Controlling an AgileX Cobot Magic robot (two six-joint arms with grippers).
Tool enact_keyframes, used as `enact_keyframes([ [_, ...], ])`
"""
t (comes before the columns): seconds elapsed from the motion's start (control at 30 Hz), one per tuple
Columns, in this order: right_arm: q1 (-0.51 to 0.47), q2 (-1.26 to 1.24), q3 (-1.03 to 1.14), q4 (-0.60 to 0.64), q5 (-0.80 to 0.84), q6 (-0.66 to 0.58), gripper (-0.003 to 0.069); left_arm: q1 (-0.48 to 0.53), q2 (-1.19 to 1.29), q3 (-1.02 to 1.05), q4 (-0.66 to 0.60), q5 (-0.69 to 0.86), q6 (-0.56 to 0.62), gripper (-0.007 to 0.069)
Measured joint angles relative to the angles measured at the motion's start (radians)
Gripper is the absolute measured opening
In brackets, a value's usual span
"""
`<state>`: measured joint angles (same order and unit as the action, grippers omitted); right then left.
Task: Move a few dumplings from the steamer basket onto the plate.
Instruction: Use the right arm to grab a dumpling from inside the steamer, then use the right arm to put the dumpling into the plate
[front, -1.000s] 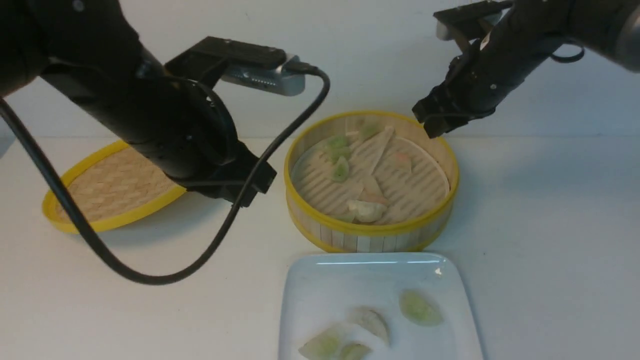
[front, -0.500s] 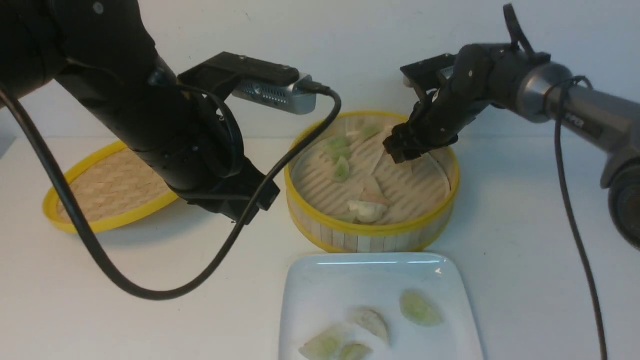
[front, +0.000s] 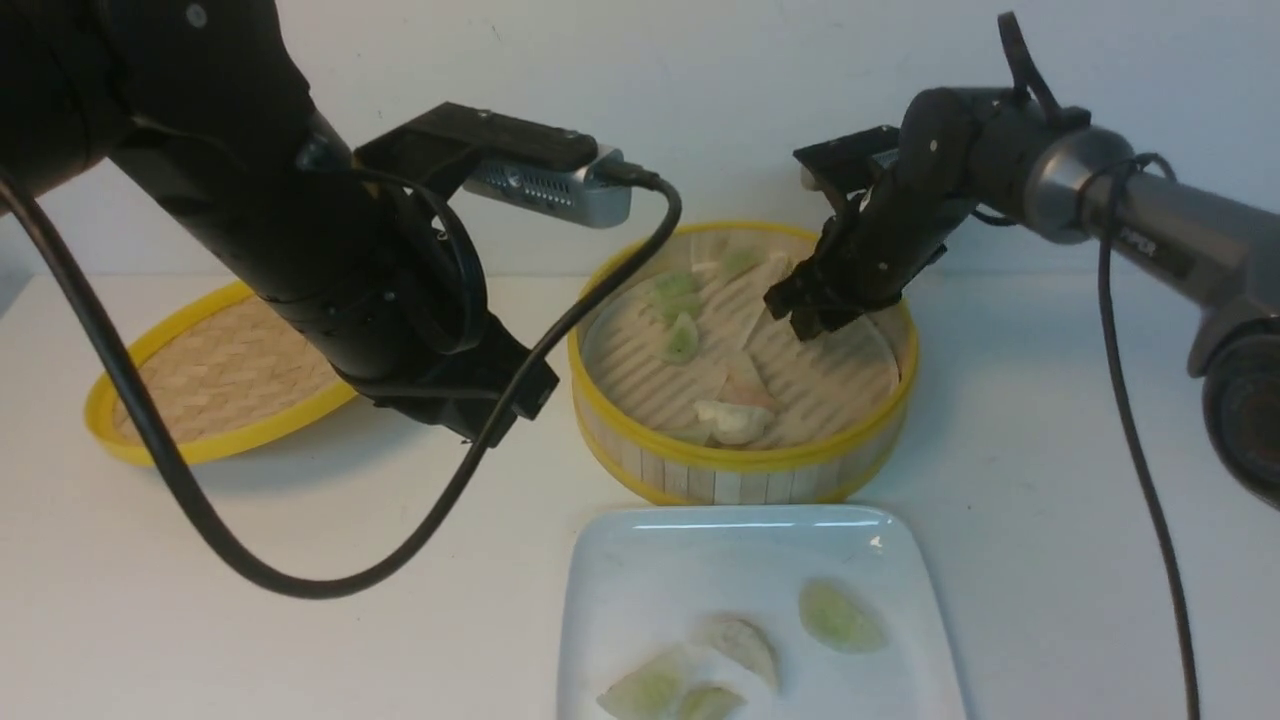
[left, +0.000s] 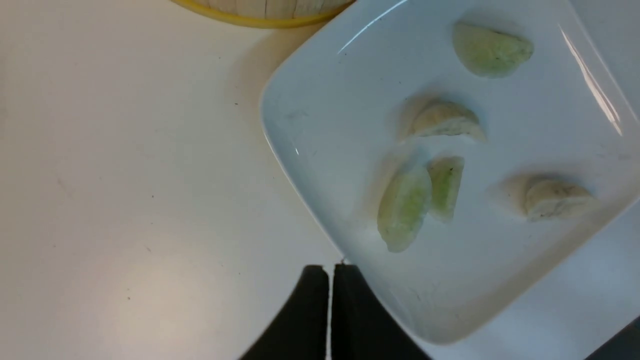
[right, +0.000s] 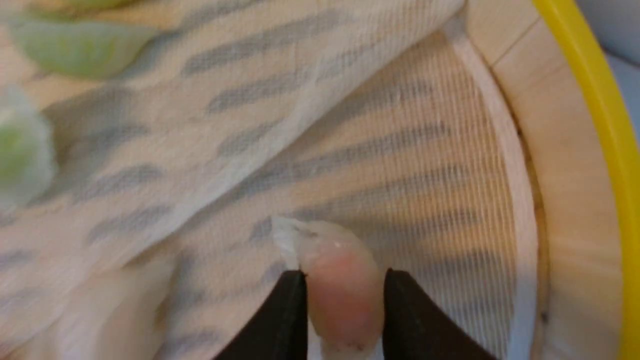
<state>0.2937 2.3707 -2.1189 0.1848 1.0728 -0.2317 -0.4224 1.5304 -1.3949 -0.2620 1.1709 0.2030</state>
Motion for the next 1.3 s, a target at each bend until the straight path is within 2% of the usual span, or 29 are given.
enact_keyframes([
  [0.13,0.000,-0.084,-0.057,0.026,0.137,0.000,0.0181,0.000,0.000,0.000,0.001,-0.001,0.000,-0.0006],
  [0.3,0.000,-0.236,-0.056,0.061,0.164,0.014,0.0181,0.000,0.000,0.000,0.000,-0.018,0.000,-0.0006],
  [0.53,0.044,-0.564,0.302,0.092,0.169,0.025,0.0181,0.000,0.000,0.000,0.000,-0.023,0.001,-0.0006],
  [0.67,0.141,-0.775,0.637,0.099,0.168,0.009,0.0181,0.000,0.000,0.000,-0.001,-0.023,0.001,-0.0006],
  [0.8,0.217,-0.850,0.854,0.106,0.082,0.007,0.0180,0.000,0.000,0.000,-0.001,-0.024,0.002,-0.0006],
  [0.97,0.296,-0.849,1.159,0.115,-0.153,0.007,0.0178,0.000,0.000,0.000,-0.001,-0.024,0.009,-0.0006],
  [1.1,0.315,-0.806,1.271,0.117,-0.330,0.014,0.0178,0.000,0.000,0.000,-0.002,-0.026,0.009,-0.0006],
  [1.3,0.315,-0.726,1.301,0.113,-0.441,0.024,0.0181,0.000,0.000,0.000,-0.002,-0.029,0.009,-0.0006],
])
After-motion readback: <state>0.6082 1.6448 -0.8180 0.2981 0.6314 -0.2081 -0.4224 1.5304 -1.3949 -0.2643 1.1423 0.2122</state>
